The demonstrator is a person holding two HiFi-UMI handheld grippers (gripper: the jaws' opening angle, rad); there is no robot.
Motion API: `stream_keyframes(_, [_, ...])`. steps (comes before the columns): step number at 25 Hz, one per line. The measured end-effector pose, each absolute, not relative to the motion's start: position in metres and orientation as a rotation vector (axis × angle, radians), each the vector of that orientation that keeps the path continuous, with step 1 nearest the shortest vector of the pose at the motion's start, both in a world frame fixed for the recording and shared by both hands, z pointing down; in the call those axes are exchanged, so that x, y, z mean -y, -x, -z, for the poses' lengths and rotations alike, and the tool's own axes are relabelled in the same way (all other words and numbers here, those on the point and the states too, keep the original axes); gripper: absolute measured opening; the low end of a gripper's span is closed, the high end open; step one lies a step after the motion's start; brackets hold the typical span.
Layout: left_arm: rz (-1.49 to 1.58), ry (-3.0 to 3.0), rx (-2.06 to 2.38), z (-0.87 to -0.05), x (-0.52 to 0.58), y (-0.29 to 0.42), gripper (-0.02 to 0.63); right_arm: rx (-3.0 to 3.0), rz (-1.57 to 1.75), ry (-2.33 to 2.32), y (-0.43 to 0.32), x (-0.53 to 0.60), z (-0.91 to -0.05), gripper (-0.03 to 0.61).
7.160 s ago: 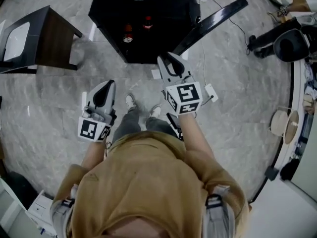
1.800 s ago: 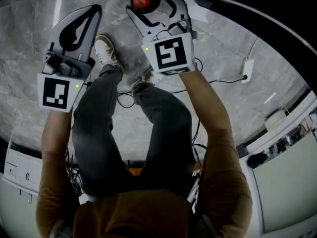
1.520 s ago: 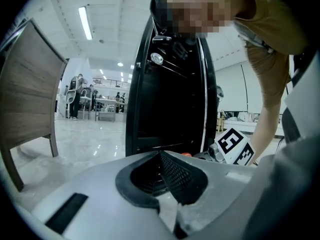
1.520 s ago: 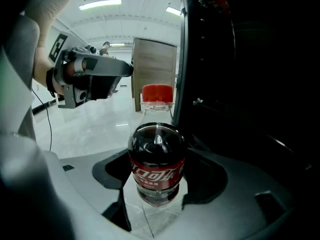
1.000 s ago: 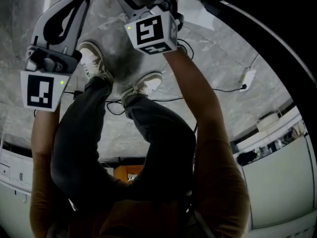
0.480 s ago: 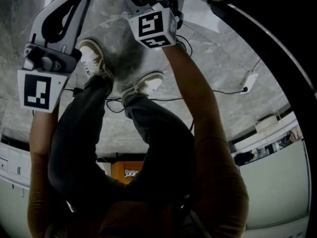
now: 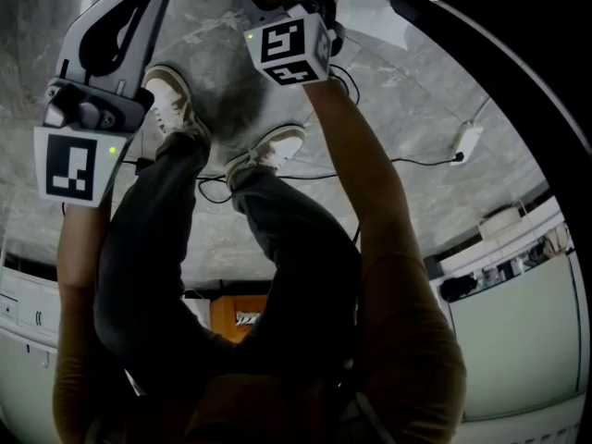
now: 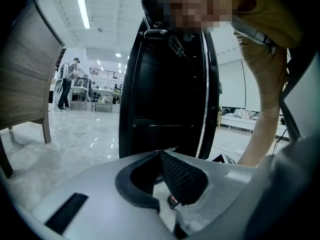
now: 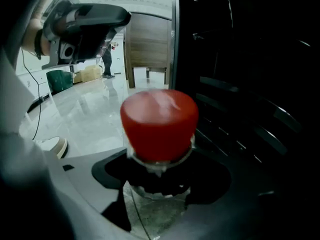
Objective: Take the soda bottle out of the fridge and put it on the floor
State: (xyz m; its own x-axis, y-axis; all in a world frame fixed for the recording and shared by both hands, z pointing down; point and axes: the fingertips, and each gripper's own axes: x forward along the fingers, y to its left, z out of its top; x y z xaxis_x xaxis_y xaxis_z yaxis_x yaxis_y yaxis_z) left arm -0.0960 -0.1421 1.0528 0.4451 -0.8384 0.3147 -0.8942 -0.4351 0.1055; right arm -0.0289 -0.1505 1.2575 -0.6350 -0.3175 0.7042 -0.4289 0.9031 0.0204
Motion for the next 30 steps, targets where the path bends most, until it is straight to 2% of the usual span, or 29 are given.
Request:
stream_keyframes(12, [-0.249,-2.42,1.517,-0.966,0.118,0.086,0.003,2.117,-0.238,-0.516,-0.003,0.128,-1.214,0.31])
stream_keyframes(19, [-0.224,-2.395,1.548,-0.901,0.104,0.091,0.003,2.053,-0.21,-0.517,-0.018,0.111,-1.142,0.303])
stream_keyframes(21, [-0.207,-2.383,1.562,-0.882,0.1,0.093,0.003,2.041,-0.17,-0.523,-0.019,0.11,-1.114,0.209])
stream_keyframes(25, [-0.195,-2.357,1.585,-0.844,0.096,0.098,0.003,2.053,-0.117,-0.561,-0.012,0.118,-1.055,0.102])
stream_keyframes(27, [-0.194,-2.345,1.588,-0.823,0.092,0.1,0.003,2.078,-0.111,-0.531,-0.001,0.116,-1.024,0.018])
stream_keyframes(30, [-0.197,-2.334,1.59,-0.791,0.084,0.101,0.003,2.127,-0.144,-0.431,0.019,0.102,-0.98,0.002])
